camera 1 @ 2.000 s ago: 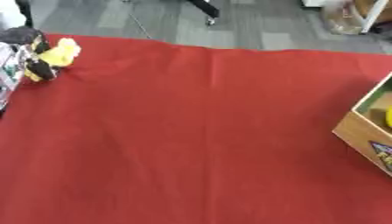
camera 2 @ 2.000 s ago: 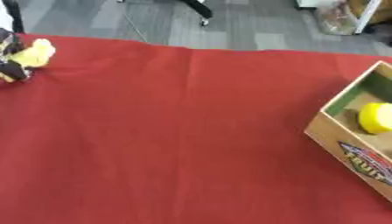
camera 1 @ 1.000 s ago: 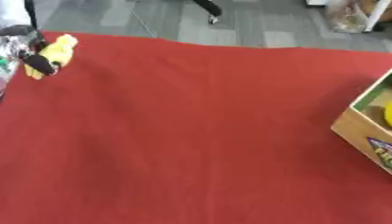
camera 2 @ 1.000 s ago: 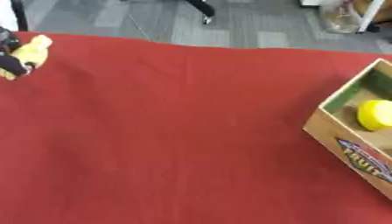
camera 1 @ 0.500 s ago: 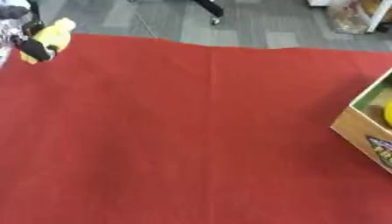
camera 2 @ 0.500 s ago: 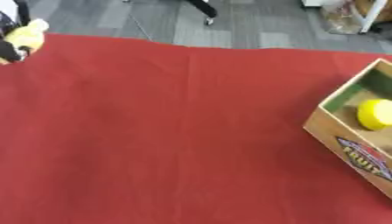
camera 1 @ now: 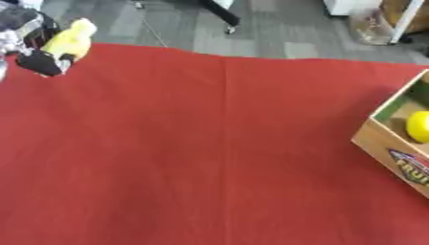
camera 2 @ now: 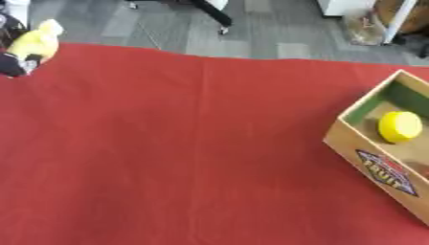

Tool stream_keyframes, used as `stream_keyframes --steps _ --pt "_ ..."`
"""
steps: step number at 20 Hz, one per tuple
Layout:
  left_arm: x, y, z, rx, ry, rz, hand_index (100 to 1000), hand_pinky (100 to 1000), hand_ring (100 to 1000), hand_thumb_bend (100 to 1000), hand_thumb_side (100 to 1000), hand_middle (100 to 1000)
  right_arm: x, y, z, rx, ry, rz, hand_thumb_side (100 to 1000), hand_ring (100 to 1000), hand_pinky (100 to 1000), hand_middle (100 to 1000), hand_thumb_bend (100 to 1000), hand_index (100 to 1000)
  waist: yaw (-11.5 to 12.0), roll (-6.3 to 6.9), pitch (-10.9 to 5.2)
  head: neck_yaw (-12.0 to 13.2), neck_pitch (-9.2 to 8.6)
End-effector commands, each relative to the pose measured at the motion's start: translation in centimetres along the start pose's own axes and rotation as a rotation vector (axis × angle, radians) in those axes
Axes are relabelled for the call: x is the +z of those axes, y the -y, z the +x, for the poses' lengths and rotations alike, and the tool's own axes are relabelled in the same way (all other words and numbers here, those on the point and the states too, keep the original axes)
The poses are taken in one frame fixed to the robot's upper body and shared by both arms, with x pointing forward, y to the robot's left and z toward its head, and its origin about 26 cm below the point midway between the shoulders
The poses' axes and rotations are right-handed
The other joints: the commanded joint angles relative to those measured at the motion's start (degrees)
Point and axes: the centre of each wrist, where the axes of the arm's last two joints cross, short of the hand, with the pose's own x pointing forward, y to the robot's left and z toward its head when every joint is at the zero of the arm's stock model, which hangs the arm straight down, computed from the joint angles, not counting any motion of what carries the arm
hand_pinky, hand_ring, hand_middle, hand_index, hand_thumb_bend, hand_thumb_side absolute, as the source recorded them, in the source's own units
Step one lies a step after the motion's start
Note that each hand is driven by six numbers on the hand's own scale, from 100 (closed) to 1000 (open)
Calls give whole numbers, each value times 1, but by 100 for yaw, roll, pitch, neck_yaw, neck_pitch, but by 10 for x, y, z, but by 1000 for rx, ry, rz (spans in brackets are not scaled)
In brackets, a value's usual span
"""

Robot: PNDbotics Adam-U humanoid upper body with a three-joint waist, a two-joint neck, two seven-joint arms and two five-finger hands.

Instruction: Pick up the objects with one hand, pass them to the other hand, and then place them into the box on the other side of the table.

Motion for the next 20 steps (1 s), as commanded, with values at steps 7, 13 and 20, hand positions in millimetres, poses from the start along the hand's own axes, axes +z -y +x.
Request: stream_keyframes --steps 7,13,20 --pt "50 3 51 131 251 114 471 633 480 100 186 408 -2 9 12 21 39 4 562 828 930 892 100 958 43 -11 -269 -257 43" --pt "71 20 79 280 388 172 461 629 460 100 220 387 -3 5 27 23 99 38 524 831 929 893 100 958 42 -25 -316 -373 97" --pt "75 43 102 427 511 200 467 639 456 100 273 385 1 -4 58 61 220 127 468 834 925 888 100 954 27 -45 -332 -567 197"
